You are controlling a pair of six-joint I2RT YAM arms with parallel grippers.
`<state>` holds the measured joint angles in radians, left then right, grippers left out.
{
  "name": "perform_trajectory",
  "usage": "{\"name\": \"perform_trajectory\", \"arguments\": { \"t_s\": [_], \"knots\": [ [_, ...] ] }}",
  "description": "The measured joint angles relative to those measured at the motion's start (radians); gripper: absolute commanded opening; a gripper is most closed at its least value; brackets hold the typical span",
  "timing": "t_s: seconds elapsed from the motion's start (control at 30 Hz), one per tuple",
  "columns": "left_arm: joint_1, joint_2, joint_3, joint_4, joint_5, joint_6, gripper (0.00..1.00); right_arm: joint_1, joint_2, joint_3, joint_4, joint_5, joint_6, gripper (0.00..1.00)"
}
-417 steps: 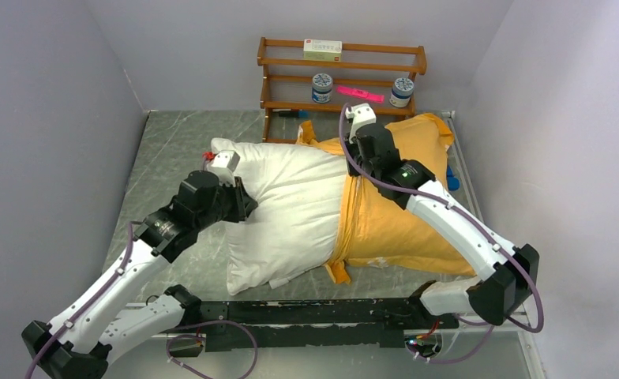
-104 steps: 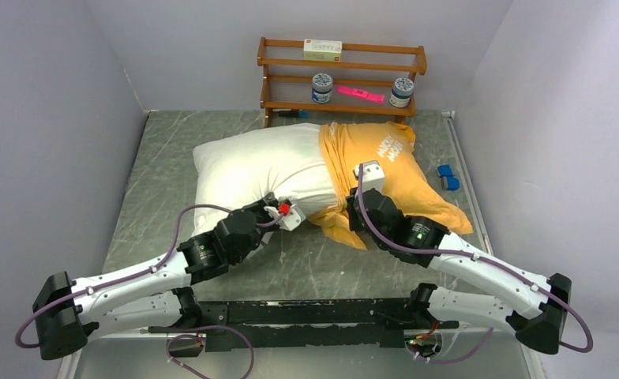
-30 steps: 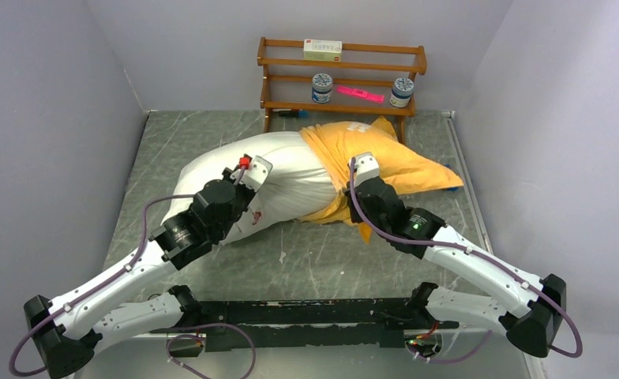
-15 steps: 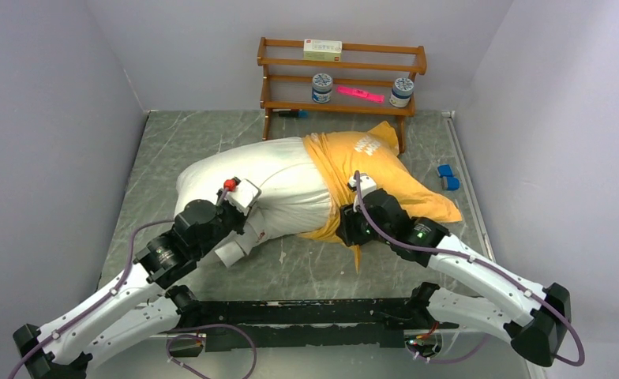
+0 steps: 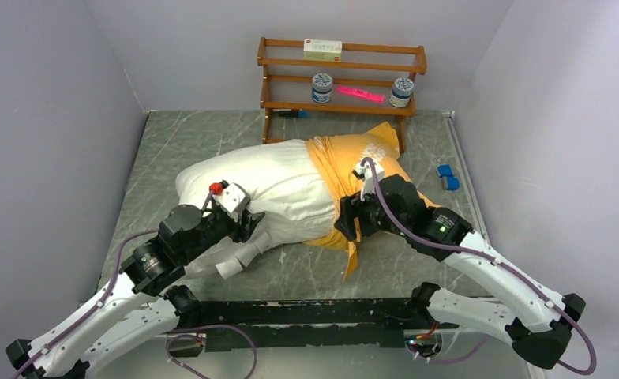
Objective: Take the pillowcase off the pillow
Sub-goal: Remove the pillow from the pillowcase.
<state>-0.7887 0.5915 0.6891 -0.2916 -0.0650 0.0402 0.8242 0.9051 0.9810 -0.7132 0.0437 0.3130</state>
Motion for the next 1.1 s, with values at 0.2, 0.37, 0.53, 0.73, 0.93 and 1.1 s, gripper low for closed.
{"name": "perform_trajectory", "arguments": {
  "t_s": [0.2, 0.37, 0.53, 0.73, 0.93, 1.1],
  "knots": [
    [0.002, 0.069, 0.111, -0.006, 0.05, -0.086, 0.79, 0.0, 0.02, 0.103, -0.004, 0.009, -0.05, 0.76],
    [0.004, 0.194, 0.198, 0.029, 0.087, -0.158, 0.85, 0.0, 0.059, 0.148, 0.008, 0.044, -0.088, 0.76],
    [0.006, 0.368, 0.31, 0.021, 0.025, -0.176, 0.93, -0.001, 0.145, 0.181, 0.048, 0.116, -0.115, 0.81],
    [0.061, 0.572, 0.502, -0.013, 0.017, -0.124, 0.96, -0.011, 0.257, 0.217, 0.101, 0.21, -0.144, 0.85],
    [0.221, 0.773, 0.687, -0.043, 0.156, -0.087, 0.96, -0.071, 0.313, 0.238, 0.156, 0.233, -0.155, 0.87],
    [0.367, 0.935, 0.763, -0.068, 0.4, -0.079, 0.94, -0.127, 0.333, 0.251, 0.191, 0.2, -0.156, 0.88]
  ]
}}
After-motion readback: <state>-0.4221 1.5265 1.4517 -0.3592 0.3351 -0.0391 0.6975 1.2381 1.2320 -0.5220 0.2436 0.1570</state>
